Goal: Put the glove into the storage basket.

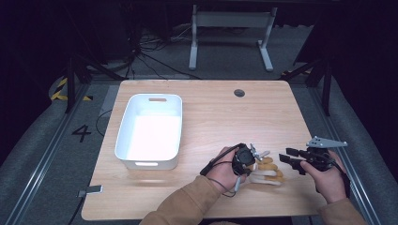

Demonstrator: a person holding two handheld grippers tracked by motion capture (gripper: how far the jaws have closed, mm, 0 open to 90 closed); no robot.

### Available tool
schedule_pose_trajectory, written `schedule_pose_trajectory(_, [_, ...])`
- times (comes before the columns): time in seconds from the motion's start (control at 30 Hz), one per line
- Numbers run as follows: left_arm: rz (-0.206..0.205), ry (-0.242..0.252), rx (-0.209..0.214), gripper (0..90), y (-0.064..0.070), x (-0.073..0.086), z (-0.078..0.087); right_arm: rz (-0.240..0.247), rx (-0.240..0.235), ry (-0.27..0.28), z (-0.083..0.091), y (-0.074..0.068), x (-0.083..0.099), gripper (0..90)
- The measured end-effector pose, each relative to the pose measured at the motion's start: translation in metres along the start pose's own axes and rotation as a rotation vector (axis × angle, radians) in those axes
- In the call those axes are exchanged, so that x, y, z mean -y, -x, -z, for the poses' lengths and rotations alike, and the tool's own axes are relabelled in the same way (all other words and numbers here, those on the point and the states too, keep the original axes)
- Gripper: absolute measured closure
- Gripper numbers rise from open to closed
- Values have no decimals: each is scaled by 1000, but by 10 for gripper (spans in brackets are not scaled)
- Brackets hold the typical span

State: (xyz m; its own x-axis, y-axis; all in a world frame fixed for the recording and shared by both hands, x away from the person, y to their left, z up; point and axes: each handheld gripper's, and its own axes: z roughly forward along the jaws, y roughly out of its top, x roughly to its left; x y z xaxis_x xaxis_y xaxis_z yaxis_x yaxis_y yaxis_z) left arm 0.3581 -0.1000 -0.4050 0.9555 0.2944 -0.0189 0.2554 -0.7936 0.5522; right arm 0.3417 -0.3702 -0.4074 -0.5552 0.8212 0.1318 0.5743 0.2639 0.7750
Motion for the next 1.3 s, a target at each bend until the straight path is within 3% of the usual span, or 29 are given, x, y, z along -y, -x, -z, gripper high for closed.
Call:
schedule_pose_trajectory(0.33, [45, 50, -47, 809, -11, 7, 34, 2, -16, 0, -8, 1, -6, 522])
schedule_pose_trajectory(0.9, [225, 131, -160, 808, -47, 42, 101, 11, -47, -35, -27, -1, -12, 515])
schedule_pose_trajectory(1.3, [304, 182, -213, 807, -67, 60, 141, 8, -52, -51, -30, -2, -9, 513])
